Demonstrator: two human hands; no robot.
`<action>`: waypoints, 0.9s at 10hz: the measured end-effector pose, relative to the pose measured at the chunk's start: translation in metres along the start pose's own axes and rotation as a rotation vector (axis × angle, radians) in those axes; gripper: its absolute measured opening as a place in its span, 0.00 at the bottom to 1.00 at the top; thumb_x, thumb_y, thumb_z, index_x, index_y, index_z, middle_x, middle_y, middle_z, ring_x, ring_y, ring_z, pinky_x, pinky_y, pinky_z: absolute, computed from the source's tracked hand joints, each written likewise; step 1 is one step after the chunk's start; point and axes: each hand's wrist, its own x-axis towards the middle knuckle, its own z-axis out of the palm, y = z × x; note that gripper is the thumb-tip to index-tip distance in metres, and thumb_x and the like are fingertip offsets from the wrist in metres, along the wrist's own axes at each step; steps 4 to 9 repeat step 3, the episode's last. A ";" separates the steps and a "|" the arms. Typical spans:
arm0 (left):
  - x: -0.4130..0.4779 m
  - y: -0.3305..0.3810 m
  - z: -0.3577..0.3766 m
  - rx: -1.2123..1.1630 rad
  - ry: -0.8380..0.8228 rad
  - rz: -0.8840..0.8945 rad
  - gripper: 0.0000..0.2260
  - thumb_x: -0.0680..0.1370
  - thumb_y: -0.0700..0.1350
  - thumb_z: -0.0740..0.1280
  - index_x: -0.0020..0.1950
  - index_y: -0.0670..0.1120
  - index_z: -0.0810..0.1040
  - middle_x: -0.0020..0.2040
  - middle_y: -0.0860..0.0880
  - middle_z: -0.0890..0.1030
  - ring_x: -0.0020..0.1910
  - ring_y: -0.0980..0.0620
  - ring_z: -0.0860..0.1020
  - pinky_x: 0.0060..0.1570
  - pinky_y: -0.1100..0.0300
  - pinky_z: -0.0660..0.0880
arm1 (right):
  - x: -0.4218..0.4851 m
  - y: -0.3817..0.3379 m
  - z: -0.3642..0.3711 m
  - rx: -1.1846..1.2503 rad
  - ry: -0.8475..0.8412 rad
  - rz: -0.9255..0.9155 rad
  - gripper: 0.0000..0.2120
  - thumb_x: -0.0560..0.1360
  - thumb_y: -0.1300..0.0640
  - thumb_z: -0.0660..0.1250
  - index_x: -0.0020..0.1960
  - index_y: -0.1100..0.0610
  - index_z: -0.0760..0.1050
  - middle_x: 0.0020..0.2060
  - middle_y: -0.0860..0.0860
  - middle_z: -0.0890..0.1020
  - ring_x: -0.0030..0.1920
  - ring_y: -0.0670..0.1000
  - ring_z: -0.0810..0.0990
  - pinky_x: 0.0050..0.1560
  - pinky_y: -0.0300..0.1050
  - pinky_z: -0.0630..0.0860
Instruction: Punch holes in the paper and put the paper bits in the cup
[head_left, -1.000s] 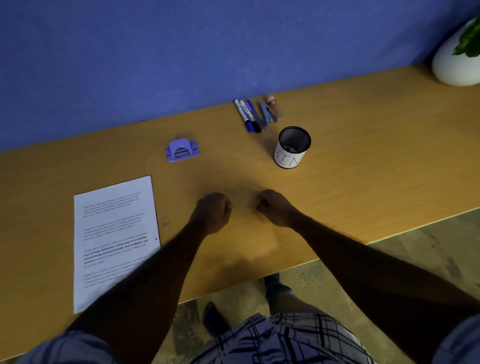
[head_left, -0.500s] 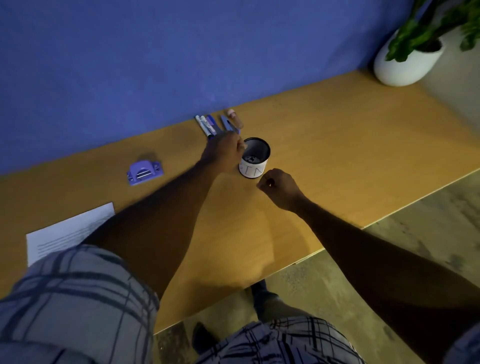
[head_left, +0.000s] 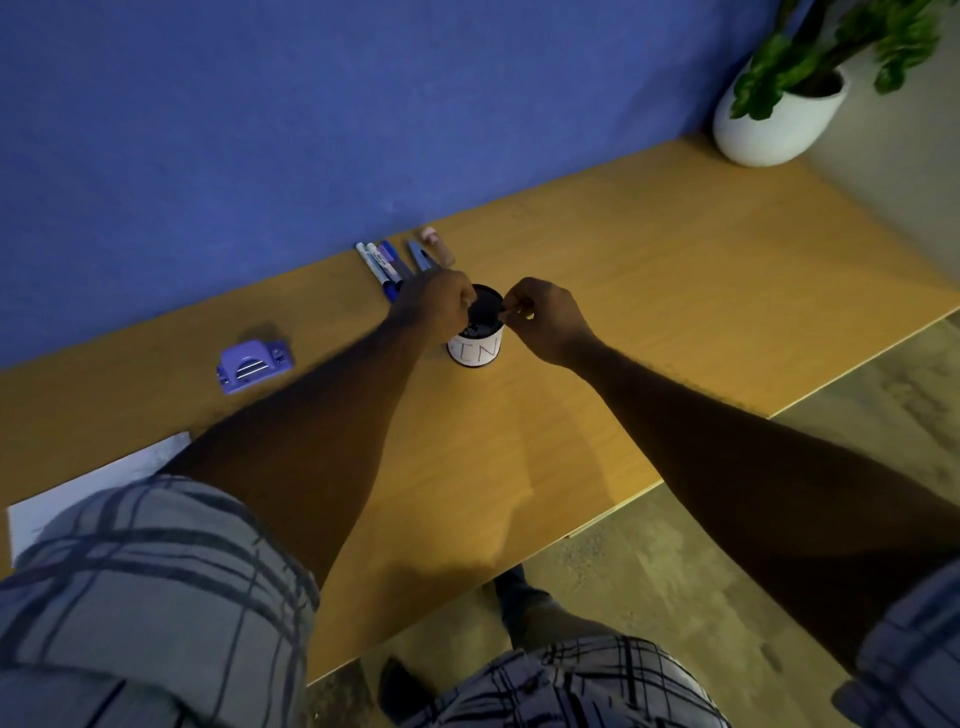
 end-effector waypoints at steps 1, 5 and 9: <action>-0.010 -0.003 -0.002 -0.036 -0.004 0.023 0.14 0.79 0.40 0.64 0.64 0.44 0.78 0.61 0.42 0.81 0.60 0.43 0.79 0.57 0.48 0.78 | 0.000 0.002 0.000 -0.052 -0.006 -0.026 0.13 0.73 0.58 0.71 0.57 0.60 0.78 0.53 0.54 0.82 0.48 0.49 0.77 0.45 0.38 0.69; -0.034 -0.018 0.001 -0.033 0.011 0.101 0.21 0.78 0.44 0.68 0.70 0.45 0.72 0.68 0.45 0.75 0.67 0.45 0.73 0.61 0.50 0.73 | -0.009 0.000 0.004 -0.134 -0.096 -0.058 0.25 0.73 0.56 0.73 0.68 0.59 0.72 0.67 0.56 0.75 0.67 0.56 0.72 0.65 0.45 0.69; -0.034 -0.018 0.001 -0.033 0.011 0.101 0.21 0.78 0.44 0.68 0.70 0.45 0.72 0.68 0.45 0.75 0.67 0.45 0.73 0.61 0.50 0.73 | -0.009 0.000 0.004 -0.134 -0.096 -0.058 0.25 0.73 0.56 0.73 0.68 0.59 0.72 0.67 0.56 0.75 0.67 0.56 0.72 0.65 0.45 0.69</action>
